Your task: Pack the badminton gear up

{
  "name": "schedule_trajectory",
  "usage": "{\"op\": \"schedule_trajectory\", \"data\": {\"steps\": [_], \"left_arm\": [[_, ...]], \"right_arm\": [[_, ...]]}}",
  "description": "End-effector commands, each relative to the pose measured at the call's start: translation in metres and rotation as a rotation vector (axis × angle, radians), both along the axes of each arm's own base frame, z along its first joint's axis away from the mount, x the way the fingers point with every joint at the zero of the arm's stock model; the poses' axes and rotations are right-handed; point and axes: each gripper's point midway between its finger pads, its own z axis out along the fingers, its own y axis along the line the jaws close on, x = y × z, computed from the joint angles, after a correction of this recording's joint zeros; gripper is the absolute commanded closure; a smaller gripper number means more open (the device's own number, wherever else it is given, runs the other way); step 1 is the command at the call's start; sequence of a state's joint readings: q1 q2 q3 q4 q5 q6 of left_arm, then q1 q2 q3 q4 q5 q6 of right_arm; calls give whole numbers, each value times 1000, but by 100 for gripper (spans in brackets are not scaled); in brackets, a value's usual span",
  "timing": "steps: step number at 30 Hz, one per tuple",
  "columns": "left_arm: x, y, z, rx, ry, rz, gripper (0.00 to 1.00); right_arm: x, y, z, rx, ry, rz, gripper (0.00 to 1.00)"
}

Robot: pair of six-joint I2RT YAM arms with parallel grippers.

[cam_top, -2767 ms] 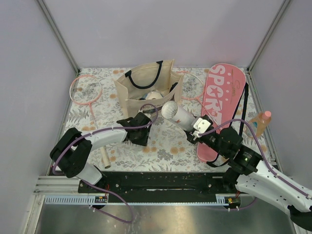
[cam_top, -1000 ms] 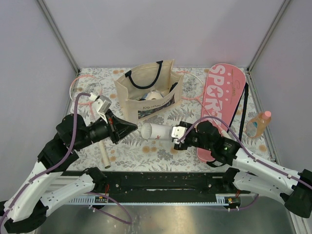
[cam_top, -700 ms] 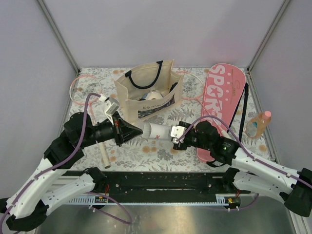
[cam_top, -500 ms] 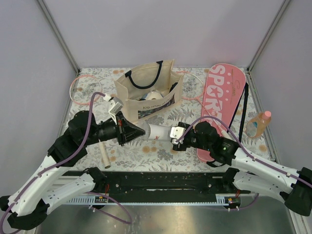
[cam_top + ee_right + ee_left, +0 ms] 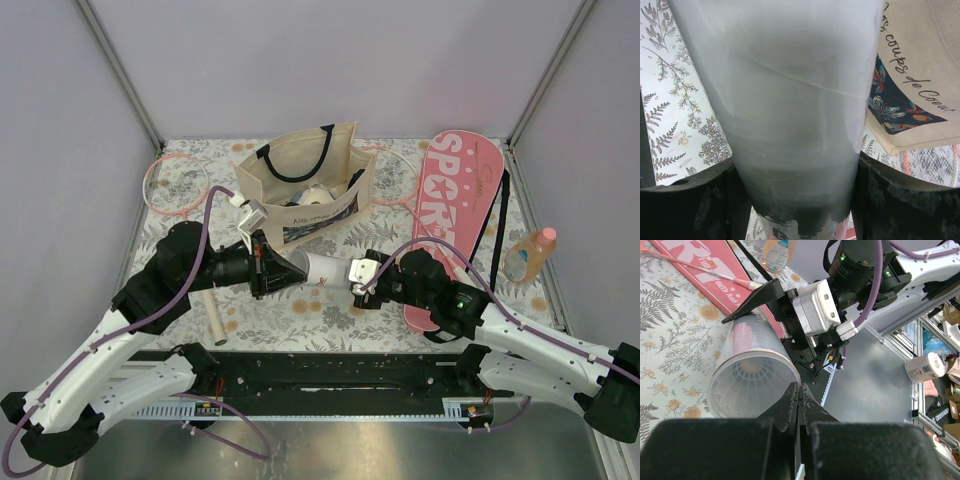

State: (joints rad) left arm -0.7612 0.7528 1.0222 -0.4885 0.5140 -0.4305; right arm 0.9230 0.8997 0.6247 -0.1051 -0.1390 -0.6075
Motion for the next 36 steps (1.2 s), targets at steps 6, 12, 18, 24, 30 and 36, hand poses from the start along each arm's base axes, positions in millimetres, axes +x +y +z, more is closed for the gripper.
{"op": "schedule_trajectory", "data": {"steps": [6, 12, 18, 24, 30, 36], "left_arm": [[-10, -7, 6, -21, -6, -85, 100], [-10, -6, 5, 2, -2, -83, 90], [-10, -5, 8, 1, -7, -82, 75], [-6, -1, 19, -3, -32, -48, 67], [8, 9, 20, 27, -53, 63, 58], [16, 9, 13, 44, -54, 93, 56]], "right_arm": [[4, 11, 41, 105, -101, 19, 35], [-4, 12, 44, 130, -141, 73, 34], [-7, 12, 46, 139, -151, 87, 34], [-8, 11, 45, 142, -153, 88, 34], [-9, 11, 48, 154, -157, 92, 34], [-12, 11, 46, 157, -148, 102, 34]]}}
